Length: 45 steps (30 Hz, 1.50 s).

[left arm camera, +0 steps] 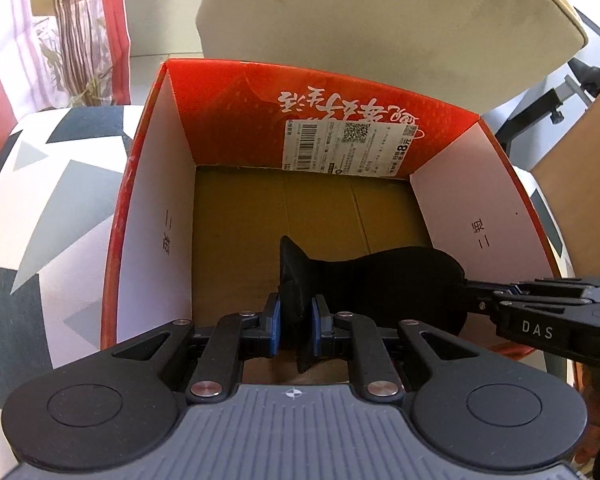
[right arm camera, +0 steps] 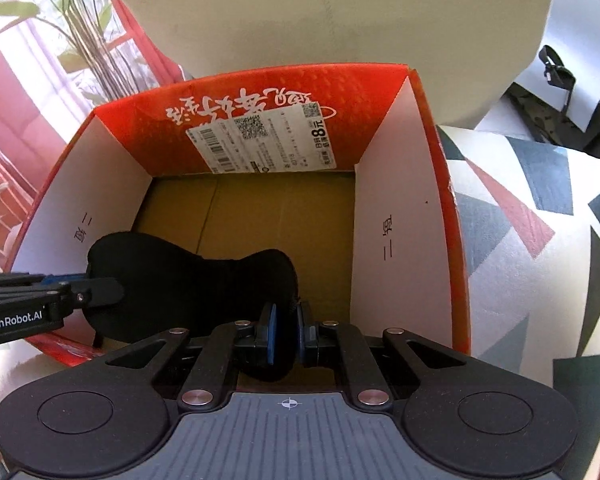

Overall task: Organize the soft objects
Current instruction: 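Lower the eye mask into the red box and open both grippers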

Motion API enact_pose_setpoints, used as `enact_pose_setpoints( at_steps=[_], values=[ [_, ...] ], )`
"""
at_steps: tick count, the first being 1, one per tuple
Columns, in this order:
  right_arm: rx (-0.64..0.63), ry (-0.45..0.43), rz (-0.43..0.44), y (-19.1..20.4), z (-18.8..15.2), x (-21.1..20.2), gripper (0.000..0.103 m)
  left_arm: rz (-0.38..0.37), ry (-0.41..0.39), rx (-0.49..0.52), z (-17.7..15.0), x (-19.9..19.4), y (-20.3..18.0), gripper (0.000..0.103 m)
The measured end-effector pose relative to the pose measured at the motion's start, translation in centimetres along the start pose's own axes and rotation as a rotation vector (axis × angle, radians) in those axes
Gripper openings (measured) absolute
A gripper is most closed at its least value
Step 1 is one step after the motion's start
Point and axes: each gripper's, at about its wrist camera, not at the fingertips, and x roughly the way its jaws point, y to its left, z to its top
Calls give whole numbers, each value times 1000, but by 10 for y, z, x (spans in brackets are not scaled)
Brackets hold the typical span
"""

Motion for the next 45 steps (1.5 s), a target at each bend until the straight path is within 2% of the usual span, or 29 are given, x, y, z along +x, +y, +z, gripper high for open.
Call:
enact_pose_setpoints(
  at_steps=[10, 21, 22, 24, 26, 29, 30, 32, 34, 37, 40, 42, 43, 44, 45],
  values=[
    [-42, 76, -23, 5, 15, 15, 10, 35, 56, 72, 7, 11, -5, 17],
    [-91, 149, -84, 7, 13, 31, 10, 53, 96, 88, 8, 25, 2, 18],
    [-89, 150, -86, 7, 14, 32, 10, 55, 100, 90, 8, 26, 1, 19],
    [-89, 153, -91, 7, 14, 32, 12, 50, 96, 103, 8, 25, 0, 29],
    [-92, 153, -90, 8, 14, 30, 14, 29, 77, 118, 8, 20, 0, 49],
    [-99, 126, -87, 12, 14, 25, 25, -3, 34, 131, 7, 7, -1, 60],
    [-112, 106, -84, 15, 14, 21, 32, -16, 11, 131, 6, 2, -1, 63],
    [-158, 65, -91, 23, 13, 10, 44, -39, -45, 131, 5, -13, -3, 76],
    [-223, -3, -91, 32, 9, -6, 45, -61, -110, 140, 2, -31, -5, 81],
    [-279, -100, -72, 40, 1, -34, 58, -71, -214, 173, -7, -62, -11, 85],
    [-284, -211, -16, 42, -9, -67, 68, -54, -319, 214, -22, -93, -13, 91],
    [-272, -302, 19, 39, -17, -90, 88, -24, -391, 235, -37, -116, -13, 96],
    [-263, -341, 34, 38, -22, -99, 92, -3, -429, 240, -45, -128, -12, 101],
    [-251, -378, 54, 35, -29, -109, 99, 25, -469, 244, -55, -139, -10, 103],
    [-240, -405, 70, 33, -35, -117, 100, 49, -504, 247, -64, -149, -9, 103]
  ],
)
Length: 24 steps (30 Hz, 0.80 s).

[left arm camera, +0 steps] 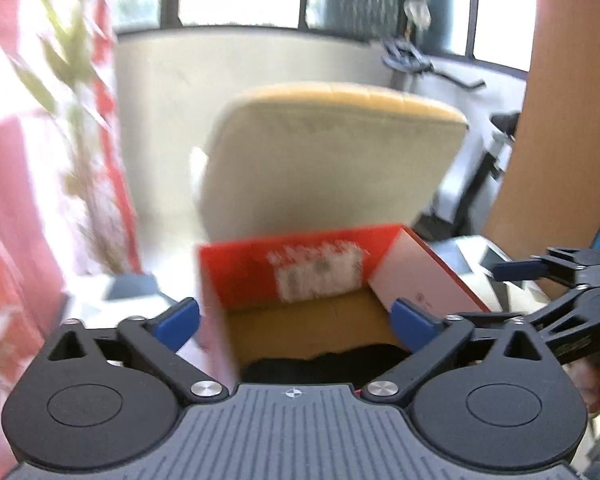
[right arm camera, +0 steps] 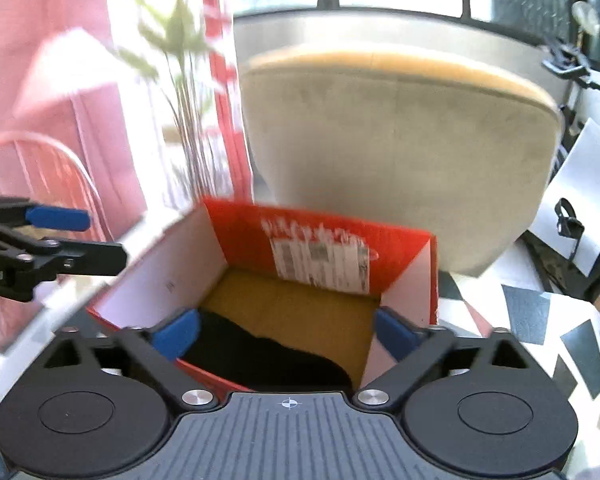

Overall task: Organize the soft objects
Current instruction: 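Lower the eye mask into the red box and open both grippers, then move both grippers back to the white surgical-mask bag on the table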

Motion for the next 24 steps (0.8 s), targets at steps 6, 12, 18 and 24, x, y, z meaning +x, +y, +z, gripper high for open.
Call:
enact_pose_setpoints(
  at_steps=[6, 12, 18, 24],
  values=[
    [86, -108, 29, -4, -27, -44, 103, 145, -35, 36, -20, -47, -1, 103],
    [142, -208, -16, -1, -59, -89, 103, 152, -47, 16, -47, -81, -6, 103],
    [107, -238, -82, 6, -92, -116, 103, 142, -51, -76, -78, -105, -5, 103],
    [52, -216, -112, 20, -123, -134, 103, 161, -24, -84, -99, -117, -17, 103]
  ],
)
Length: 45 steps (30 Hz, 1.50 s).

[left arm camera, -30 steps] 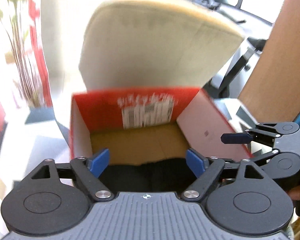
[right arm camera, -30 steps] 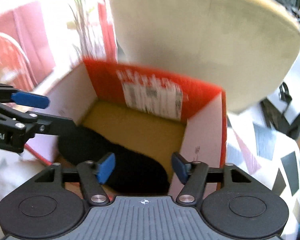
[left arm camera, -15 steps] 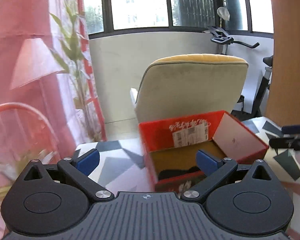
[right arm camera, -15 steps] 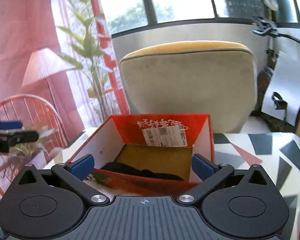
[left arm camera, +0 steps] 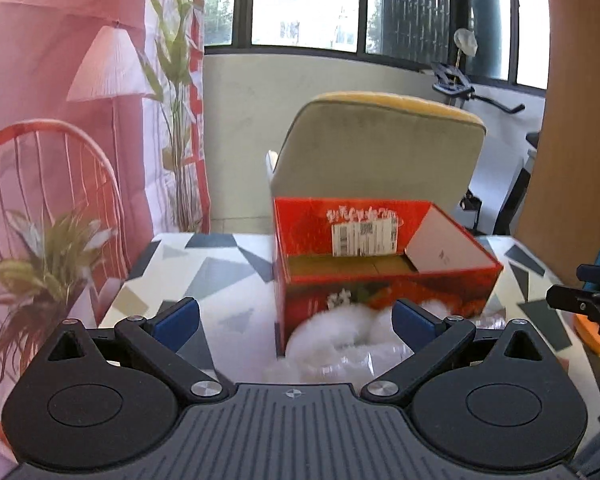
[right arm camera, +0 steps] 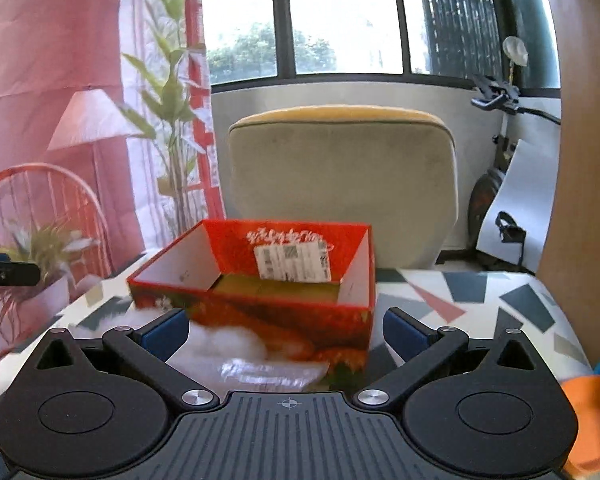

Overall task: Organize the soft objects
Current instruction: 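Move both grippers back to the white surgical-mask bag on the table, then close both grippers on the white surgical-mask bag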

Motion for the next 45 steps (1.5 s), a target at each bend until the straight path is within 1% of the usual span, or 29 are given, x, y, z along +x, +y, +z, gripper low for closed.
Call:
enact_pose_setpoints(
  at_steps=[3, 7, 11, 16, 19, 20, 21, 25, 30, 33, 36, 39, 42, 45],
  values=[
    [11, 16, 15, 2, -10, -6, 103, -2, 27, -9, -9, 0, 1, 103],
    [19, 36, 28, 2, -15, -2, 103, -16, 65, -67, -17, 4, 9, 101],
    [39, 54, 60, -1, -19, 6, 102, -23, 100, -90, -22, 12, 15, 92],
    [28, 108, 84, -6, -24, 27, 99, -33, 169, -94, -25, 33, 16, 82],
    [48, 146, 100, -10, -27, 40, 91, -57, 207, -98, -27, 46, 16, 79],
    [55, 161, 111, -12, -28, 45, 87, -64, 219, -105, -27, 50, 17, 79],
    [57, 173, 119, -13, -29, 49, 87, -69, 230, -113, -28, 55, 18, 79],
    [58, 218, 142, -16, -32, 66, 86, -105, 300, -156, -36, 72, 23, 79],
    [63, 277, 187, -17, -37, 84, 86, -167, 349, -243, -45, 86, 33, 79],
    [68, 304, 221, -15, -39, 92, 86, -180, 363, -239, -45, 91, 31, 79],
    [67, 319, 239, -13, -40, 97, 86, -201, 373, -240, -44, 93, 29, 79],
    [74, 332, 249, -15, -40, 100, 86, -218, 381, -216, -43, 94, 23, 79],
    [94, 345, 252, -17, -42, 102, 85, -201, 404, -194, -45, 96, 19, 79],
    [105, 355, 257, -19, -45, 103, 85, -193, 428, -211, -49, 99, 24, 79]
  ],
)
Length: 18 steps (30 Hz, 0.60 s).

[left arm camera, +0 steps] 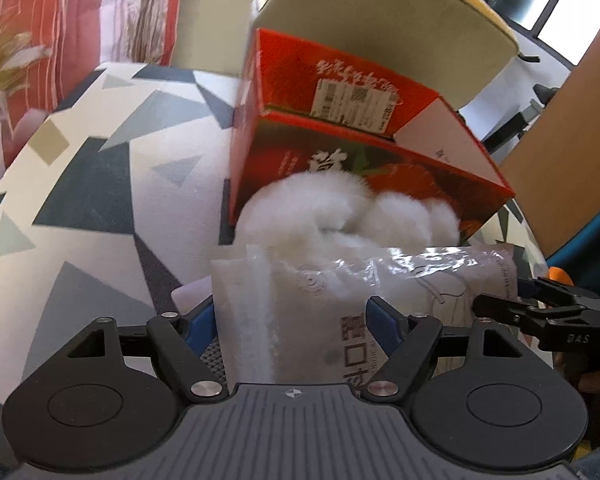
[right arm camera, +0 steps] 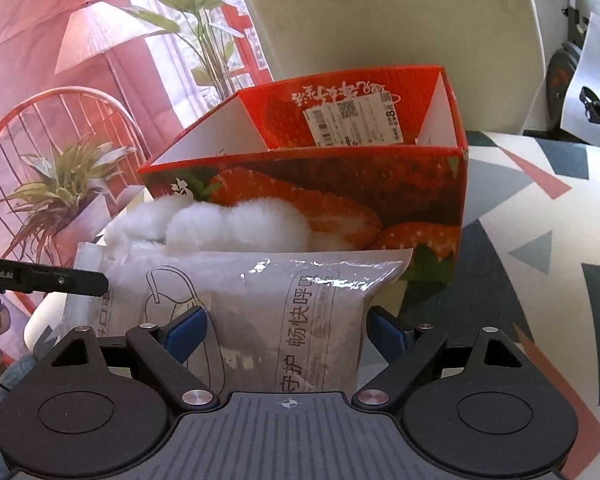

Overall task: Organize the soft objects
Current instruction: 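Close both grippers on the white surgical-mask bag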

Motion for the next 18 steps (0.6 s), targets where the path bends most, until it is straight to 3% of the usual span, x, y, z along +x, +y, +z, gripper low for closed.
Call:
enact_pose_setpoints(
  at_steps=[10, 18],
  values=[
    [-1, 20, 1, 1, -2, -1, 77, -98, 0, 15, 2, -5, -9, 72],
    [7, 5, 11, -3, -4, -7, 72, -55, 64, 43, -1, 10, -9, 69]
  ],
)
